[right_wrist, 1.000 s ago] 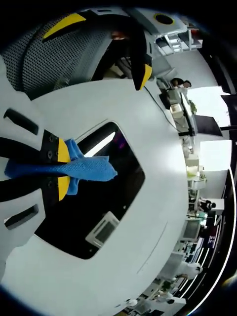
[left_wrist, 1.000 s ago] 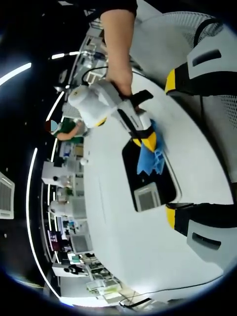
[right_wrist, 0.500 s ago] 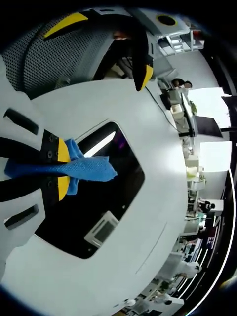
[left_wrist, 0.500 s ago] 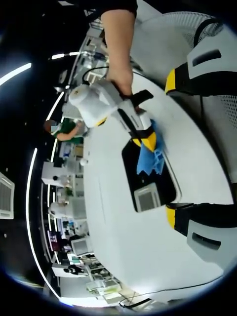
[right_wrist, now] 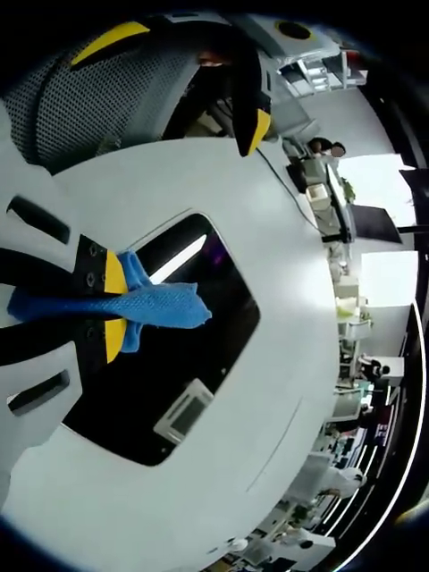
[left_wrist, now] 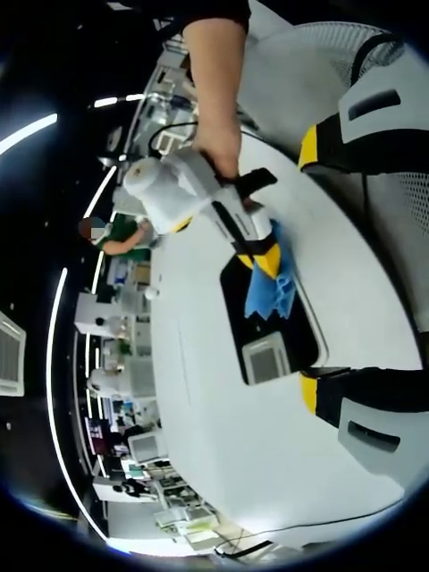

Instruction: Wipe the mirror surface with the cleaning cloth until all visible marks leave the cleaned area.

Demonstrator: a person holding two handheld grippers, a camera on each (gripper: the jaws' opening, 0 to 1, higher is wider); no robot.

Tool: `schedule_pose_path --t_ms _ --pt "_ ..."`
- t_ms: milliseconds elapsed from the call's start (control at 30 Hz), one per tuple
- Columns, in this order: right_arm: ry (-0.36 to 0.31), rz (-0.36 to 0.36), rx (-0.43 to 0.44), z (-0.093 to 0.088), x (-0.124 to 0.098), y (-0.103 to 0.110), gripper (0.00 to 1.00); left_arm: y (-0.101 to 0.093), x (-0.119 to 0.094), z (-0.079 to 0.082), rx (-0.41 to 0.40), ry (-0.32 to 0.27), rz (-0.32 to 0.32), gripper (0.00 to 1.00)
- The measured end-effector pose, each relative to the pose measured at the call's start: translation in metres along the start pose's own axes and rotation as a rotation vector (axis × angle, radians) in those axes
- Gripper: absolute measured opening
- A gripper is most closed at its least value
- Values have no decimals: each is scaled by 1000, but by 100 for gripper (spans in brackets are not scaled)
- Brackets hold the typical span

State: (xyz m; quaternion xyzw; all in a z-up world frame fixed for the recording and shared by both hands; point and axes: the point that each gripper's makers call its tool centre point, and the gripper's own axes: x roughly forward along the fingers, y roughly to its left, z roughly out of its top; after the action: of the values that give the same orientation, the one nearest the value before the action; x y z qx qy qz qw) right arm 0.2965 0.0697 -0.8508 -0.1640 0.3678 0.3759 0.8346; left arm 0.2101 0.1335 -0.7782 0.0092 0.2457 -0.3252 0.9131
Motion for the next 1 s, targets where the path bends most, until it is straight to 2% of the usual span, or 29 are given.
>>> schedule_pose_path --t_ms 667,1000 --pt "-38 -43 44 10 10 -18 2 1 0 -1 -5 3 9 89" --pt "-43 -58 57 19 19 -36 2 0 1 -2 -13 6 4 88"
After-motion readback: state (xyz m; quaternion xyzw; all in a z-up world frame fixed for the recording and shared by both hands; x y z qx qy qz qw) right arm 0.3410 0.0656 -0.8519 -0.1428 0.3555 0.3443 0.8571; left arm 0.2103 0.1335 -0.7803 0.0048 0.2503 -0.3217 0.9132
